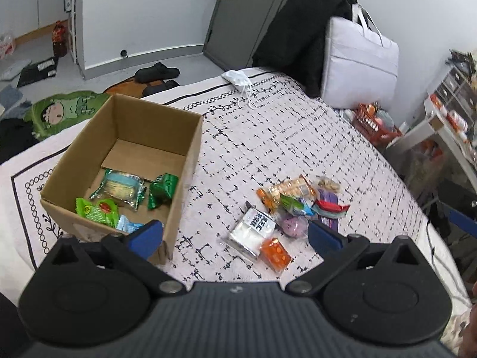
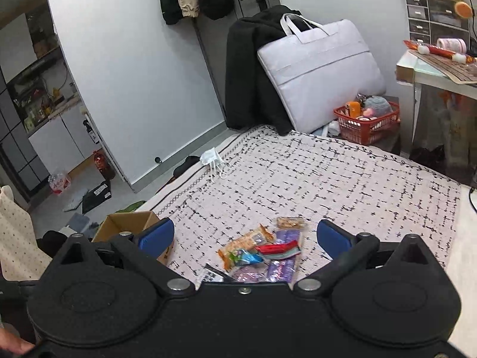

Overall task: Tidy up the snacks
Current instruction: 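Withdraw both open tools from the box back toward the snack pile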

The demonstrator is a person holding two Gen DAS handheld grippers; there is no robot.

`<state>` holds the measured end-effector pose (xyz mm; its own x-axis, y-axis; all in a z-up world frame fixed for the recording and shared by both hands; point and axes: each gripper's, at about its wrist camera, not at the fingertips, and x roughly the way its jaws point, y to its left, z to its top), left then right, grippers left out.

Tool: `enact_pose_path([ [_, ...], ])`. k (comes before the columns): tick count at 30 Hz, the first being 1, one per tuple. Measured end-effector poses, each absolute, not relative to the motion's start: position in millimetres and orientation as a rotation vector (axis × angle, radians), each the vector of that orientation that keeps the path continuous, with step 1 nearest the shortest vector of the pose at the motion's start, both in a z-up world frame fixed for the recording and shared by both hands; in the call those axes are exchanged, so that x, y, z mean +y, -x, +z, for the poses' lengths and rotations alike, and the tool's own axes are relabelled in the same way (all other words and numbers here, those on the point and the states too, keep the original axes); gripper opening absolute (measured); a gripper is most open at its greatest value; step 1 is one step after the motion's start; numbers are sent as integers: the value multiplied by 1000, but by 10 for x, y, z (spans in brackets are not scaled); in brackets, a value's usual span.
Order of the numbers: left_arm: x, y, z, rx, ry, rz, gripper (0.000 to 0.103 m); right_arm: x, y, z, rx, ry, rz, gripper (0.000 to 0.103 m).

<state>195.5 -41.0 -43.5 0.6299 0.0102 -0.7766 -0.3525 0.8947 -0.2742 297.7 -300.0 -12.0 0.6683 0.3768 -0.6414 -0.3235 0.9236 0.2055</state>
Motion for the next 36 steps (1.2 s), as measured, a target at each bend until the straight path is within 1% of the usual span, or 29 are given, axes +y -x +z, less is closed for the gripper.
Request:
enact_pose_path([
  [10,-726,-2027,-433,883,383,212,103,-3340,-3095,-212,760,-120,390,103],
  [19,-942,-2155,-590,877,369,183,102,-3524,-3209,-364,799,-163,359,103],
  [22,-962,-2191,-668,881,385,177,100,-3485,-3217,-405,804,-143,365,101],
  [24,-986,-2230,-726,886,387,178,99,-3455,-3226,-430,810,-128,375,97],
  [26,-1011,-2265,-782,894,394,180,97,-3430,-3248,-469,825,-123,379,96],
  [29,-1023,-2311,-886,912,428,192,90,-3406,-3283,-532,849,-117,384,88],
  [30,-1028,-2323,-918,917,436,198,85,-3405,-3297,-555,857,-116,384,84],
  [36,-1070,-2404,-1107,948,480,210,68,-3360,-3359,-657,891,-95,382,80],
])
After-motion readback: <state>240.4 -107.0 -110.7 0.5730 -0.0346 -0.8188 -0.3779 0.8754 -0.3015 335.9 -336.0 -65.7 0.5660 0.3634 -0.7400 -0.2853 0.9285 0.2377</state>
